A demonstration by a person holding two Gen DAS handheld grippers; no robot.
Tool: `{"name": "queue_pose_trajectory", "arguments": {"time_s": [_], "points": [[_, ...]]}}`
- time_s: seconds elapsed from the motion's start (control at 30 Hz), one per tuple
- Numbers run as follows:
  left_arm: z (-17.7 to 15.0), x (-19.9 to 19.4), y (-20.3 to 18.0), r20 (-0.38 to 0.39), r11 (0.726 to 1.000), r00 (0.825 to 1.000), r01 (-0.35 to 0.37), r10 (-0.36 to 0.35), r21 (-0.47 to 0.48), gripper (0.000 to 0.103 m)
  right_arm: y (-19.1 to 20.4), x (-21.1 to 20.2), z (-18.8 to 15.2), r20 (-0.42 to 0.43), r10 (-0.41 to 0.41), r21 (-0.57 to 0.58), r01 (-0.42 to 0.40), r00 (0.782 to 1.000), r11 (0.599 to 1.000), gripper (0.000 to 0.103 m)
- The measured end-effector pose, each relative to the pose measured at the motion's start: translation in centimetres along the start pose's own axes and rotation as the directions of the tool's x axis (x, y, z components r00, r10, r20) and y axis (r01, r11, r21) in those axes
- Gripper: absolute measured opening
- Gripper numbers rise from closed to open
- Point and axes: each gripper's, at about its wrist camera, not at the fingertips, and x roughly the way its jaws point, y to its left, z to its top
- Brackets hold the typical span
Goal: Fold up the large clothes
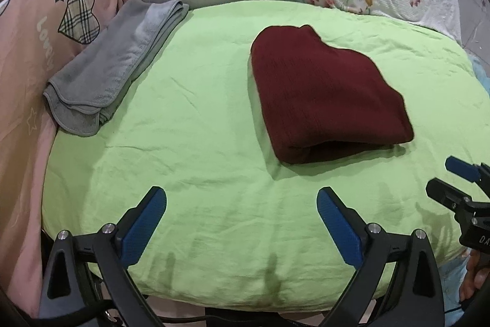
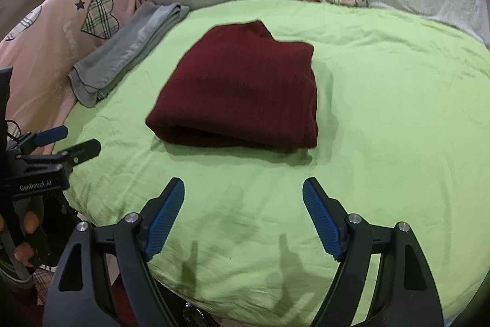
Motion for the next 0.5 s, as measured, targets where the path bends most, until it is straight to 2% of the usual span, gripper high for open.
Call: {"name": "queue_pose_trajectory", "arguments": {"time_s": [0.1,0.3,0.5], "points": [[0.1,1.0,0.2,-0.016,1.0,1.0,-0.008,0.008,-0.005,0.099,-0.6,1.1,-0.2,-0.033,0.005,0.023,-0.005,0.999,1.0,0.08],[0.7,2.7,0.6,-0.051,1.0,0.999,-0.012,0.011,-0.025,0.099,-0.9,1.9,0.4,-0.044,-0.003,0.017,0.004,0.999,1.0,0.08],[1.6,2.6,0.1,-0.023,1.0,1.0,-0.02,0.019,-0.02,0.099,-0.7,3.0,1.8,-0.066,-0.001,-0.019,0.0,0.998,1.0,0.081]]}}
